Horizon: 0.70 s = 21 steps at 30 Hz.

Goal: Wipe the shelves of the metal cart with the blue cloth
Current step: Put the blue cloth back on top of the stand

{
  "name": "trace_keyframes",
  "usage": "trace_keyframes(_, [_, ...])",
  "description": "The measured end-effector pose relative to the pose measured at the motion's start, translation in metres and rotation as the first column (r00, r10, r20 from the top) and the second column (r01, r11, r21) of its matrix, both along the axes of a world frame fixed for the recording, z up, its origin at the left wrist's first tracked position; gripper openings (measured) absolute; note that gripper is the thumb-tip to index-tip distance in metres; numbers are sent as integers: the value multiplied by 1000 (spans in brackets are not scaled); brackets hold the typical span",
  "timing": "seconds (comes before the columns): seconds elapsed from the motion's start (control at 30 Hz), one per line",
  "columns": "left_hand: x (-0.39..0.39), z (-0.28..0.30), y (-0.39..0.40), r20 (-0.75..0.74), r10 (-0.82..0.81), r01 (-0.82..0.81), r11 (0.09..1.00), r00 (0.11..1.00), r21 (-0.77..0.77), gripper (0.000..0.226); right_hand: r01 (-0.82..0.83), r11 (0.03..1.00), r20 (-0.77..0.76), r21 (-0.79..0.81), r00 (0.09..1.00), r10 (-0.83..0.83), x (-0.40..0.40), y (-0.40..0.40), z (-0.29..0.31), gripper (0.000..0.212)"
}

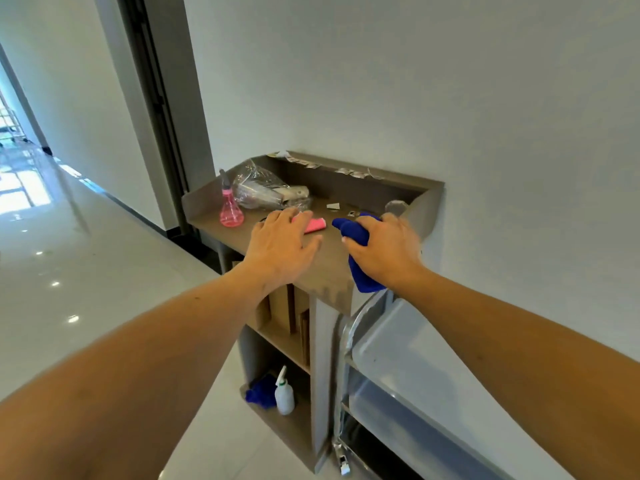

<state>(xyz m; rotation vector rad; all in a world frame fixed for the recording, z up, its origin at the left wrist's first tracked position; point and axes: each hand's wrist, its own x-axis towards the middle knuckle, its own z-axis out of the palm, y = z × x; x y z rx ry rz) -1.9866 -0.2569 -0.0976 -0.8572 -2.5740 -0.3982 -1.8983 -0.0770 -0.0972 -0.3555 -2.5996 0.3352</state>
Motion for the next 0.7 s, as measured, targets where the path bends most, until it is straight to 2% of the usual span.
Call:
trace_keyframes(0.2, [-87,11,-11,-13,-27,27,999,1000,26,61,53,998,3,-46,999,-53,-83,-29,8,39])
trace_keyframes(0.3, [-127,0,-9,-20,-35,35,999,999,28,62,150,989,79,-10,986,-148,-126,-36,-7,39])
trace_keyframes(0.5, [-168,-40,8,69,-90,91,996,994,-11,60,353,933,245,68,901,-359,-183,-35,-66,43])
trace_keyframes(0.63, [-186,-62,20,100,-147,152,988,984,-39,62,369,928,340,55,867,-365,-204,-25,-91,50])
trace_keyframes(0.7, [-192,-69,29,100,-178,181,983,979,-22,59,355,931,337,88,869,-364,-207,-23,-94,52])
